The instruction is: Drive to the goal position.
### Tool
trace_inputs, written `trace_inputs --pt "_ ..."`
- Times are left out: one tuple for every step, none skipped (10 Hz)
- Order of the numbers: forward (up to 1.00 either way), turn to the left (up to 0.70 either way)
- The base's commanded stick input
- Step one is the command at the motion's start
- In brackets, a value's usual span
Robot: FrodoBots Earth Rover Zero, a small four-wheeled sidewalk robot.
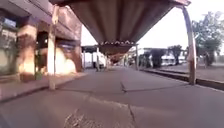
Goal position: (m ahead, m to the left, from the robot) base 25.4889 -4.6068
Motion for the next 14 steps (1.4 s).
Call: trace_inputs --pt "0.70 0.00" --pt "0.70 0.00" --pt "0.70 0.00" --pt "0.70 0.00" --pt "0.70 0.00" --pt "0.70 0.00" --pt "0.70 0.00" --pt "0.70 0.00" --pt "0.70 0.00" --pt "0.70 0.00" --pt "0.70 0.00" --pt "0.70 0.00" --pt "0.70 0.00" --pt "0.70 0.00"
